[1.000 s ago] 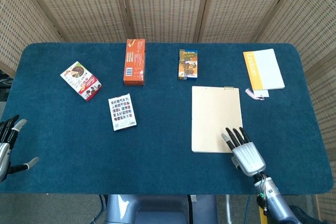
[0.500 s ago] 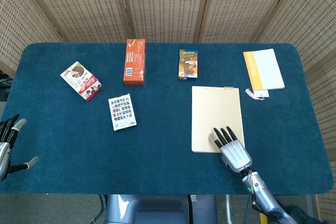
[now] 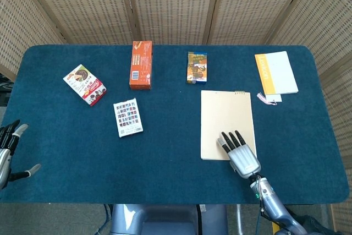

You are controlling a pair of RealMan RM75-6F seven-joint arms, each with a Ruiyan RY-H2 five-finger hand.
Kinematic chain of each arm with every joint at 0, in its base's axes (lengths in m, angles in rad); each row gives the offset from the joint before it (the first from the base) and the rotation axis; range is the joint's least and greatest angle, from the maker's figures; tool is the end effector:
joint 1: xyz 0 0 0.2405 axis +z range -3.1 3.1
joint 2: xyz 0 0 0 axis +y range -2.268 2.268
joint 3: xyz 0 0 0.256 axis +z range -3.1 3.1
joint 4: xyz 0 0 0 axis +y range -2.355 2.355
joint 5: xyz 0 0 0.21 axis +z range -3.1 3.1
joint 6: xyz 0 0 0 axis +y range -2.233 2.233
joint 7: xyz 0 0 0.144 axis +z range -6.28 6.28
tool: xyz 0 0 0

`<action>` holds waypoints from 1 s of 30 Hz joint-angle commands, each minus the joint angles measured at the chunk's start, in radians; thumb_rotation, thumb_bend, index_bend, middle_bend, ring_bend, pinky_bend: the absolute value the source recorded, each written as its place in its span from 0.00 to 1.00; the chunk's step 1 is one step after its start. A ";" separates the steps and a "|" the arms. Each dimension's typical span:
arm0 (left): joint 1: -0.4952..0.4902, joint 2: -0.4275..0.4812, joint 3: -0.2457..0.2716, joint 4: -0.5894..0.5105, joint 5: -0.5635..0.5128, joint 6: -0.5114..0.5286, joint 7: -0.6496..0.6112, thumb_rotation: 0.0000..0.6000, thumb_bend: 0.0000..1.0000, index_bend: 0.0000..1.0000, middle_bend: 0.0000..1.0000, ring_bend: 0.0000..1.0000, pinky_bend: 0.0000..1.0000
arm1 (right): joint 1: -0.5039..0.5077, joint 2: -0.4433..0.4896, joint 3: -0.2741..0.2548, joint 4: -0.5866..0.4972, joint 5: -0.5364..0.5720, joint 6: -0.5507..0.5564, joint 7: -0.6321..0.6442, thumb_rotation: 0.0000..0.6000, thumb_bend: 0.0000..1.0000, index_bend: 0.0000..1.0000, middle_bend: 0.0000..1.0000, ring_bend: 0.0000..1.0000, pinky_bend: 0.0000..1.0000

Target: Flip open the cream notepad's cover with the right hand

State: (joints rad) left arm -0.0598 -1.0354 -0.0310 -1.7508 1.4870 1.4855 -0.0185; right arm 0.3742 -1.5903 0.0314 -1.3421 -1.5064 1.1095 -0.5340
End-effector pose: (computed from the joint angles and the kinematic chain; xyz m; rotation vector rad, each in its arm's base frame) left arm -0.2970 0.1678 0.1708 -1.3494 -0.9941 -0.9269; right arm -0.2488 -0.2448 -0.0267 1.9468 -0.6030 0.6565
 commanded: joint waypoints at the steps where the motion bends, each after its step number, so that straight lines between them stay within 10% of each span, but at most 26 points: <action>1: 0.000 0.001 -0.001 0.000 -0.002 0.000 -0.002 1.00 0.00 0.00 0.00 0.00 0.00 | 0.004 -0.003 0.002 -0.003 0.005 -0.001 -0.005 1.00 0.45 0.00 0.00 0.00 0.00; 30: -0.003 0.005 -0.003 0.000 -0.009 -0.008 -0.011 1.00 0.00 0.00 0.00 0.00 0.00 | 0.051 -0.100 0.041 0.141 0.001 0.063 0.007 1.00 0.51 0.00 0.00 0.00 0.00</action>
State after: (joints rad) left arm -0.0628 -1.0302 -0.0336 -1.7510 1.4784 1.4776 -0.0298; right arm 0.4213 -1.6865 0.0718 -1.2060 -1.5083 1.1764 -0.5267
